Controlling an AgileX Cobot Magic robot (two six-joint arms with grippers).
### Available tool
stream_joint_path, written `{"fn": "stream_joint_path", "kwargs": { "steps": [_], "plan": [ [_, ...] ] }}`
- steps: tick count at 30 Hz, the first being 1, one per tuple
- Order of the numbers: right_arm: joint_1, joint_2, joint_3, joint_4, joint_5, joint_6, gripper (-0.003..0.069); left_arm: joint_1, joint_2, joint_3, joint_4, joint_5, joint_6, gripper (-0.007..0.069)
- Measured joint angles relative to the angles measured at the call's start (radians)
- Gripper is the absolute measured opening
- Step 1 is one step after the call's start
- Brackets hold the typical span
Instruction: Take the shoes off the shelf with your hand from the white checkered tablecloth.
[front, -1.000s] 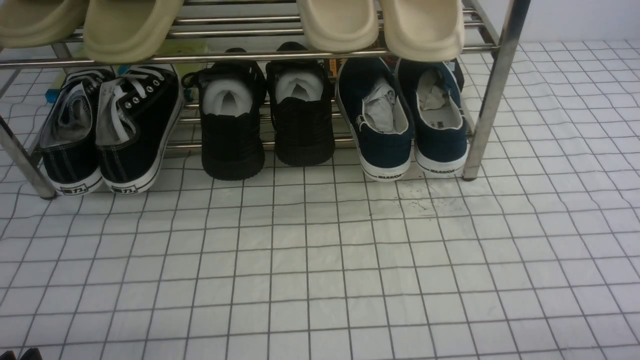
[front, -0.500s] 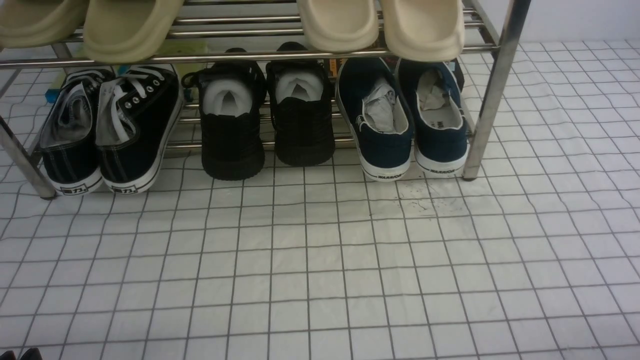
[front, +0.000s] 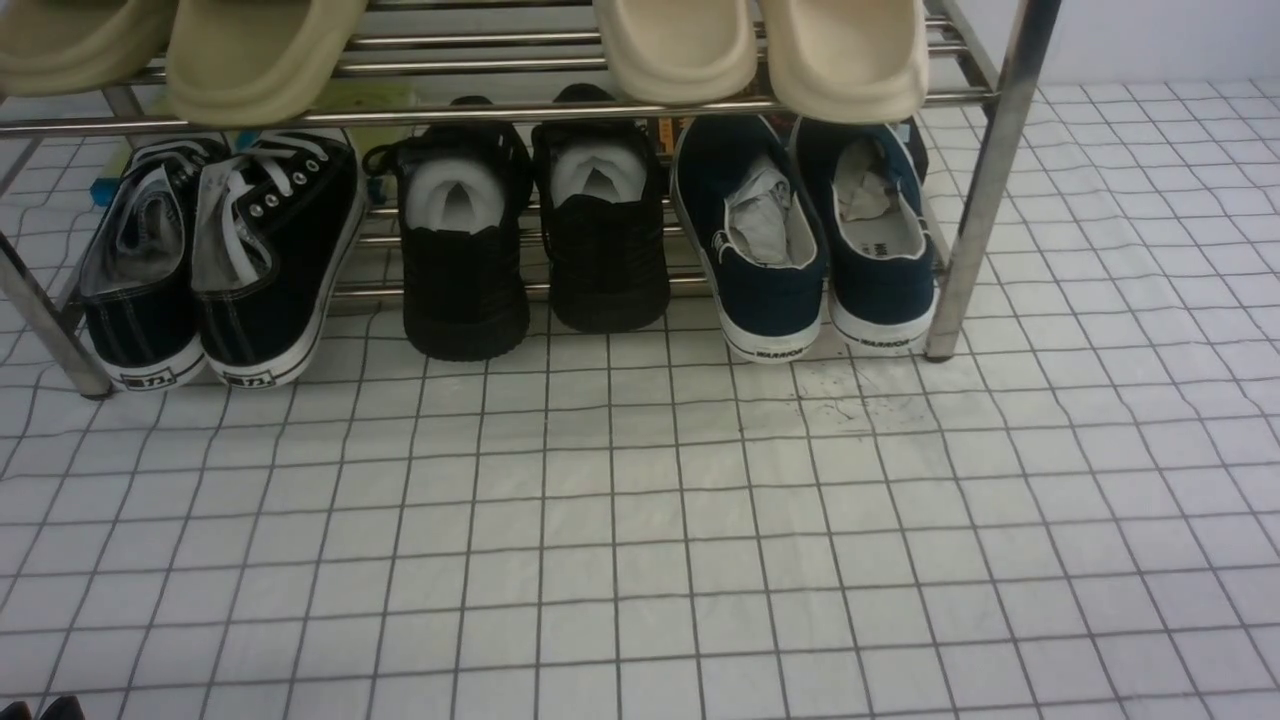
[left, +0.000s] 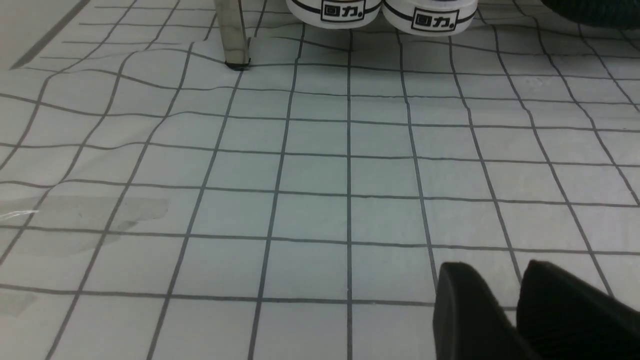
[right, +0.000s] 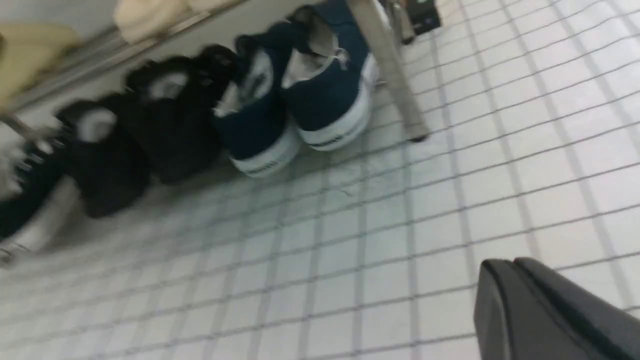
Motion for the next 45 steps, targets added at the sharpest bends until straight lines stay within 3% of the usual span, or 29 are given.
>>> {"fn": "stream_joint_path", "kwargs": {
  "steps": [2, 5, 7, 11, 13, 16, 21, 27, 33, 39, 45],
  "plan": [
    [0.0, 0.168, -0.133, -0.126, 0.151, -0.003, -0.0013, 0.0, 0.0, 0.0, 0.0, 0.0, 0.0, 0.0197],
    [0.0, 0.38, -0.252, -0.185, 0.314, -0.027, -0.0013, 0.0, 0.0, 0.0, 0.0, 0.0, 0.0, 0.0197],
    [0.0, 0.543, -0.32, -0.148, 0.376, -0.091, -0.0008, 0.0, 0.0, 0.0, 0.0, 0.0, 0.0, 0.0197],
    [0.021, 0.826, -0.449, 0.063, 0.395, -0.317, 0.0037, 0.0, 0.0, 0.0, 0.0, 0.0, 0.0, 0.0197],
    [0.058, 0.933, -0.527, 0.143, 0.395, -0.422, 0.0095, 0.0, 0.0, 0.0, 0.0, 0.0, 0.0, 0.0197],
    [0.124, 1.067, -0.656, 0.182, 0.394, -0.485, 0.0206, 0.0, 0.0, 0.0, 0.0, 0.0, 0.0, 0.0197],
    [0.239, 1.27, -0.897, 0.165, 0.384, -0.498, 0.0403, 0.0, 0.0, 0.0, 0.0, 0.0, 0.0, 0.0197],
    [0.349, 1.528, -1.184, 0.156, 0.32, -0.499, 0.0534, 0.0, 0.0, 0.0, 0.0, 0.0, 0.0, 0.0197],
    [0.376, 1.751, -1.441, 0.097, 0.318, -0.469, 0.0553, 0.0, 0.0, 0.0, 0.0, 0.0, 0.0, 0.0197],
    [0.375, 1.815, -1.492, -0.007, 0.296, -0.421, 0.0533, 0.0, 0.0, 0.0, 0.0, 0.0, 0.0, 0.0197],
    [0.374, 1.851, -1.498, -0.018, 0.221, -0.413, 0.0489, 0.0, 0.0, 0.0, 0.0, 0.0, 0.0, 0.0197]
  ]
}}
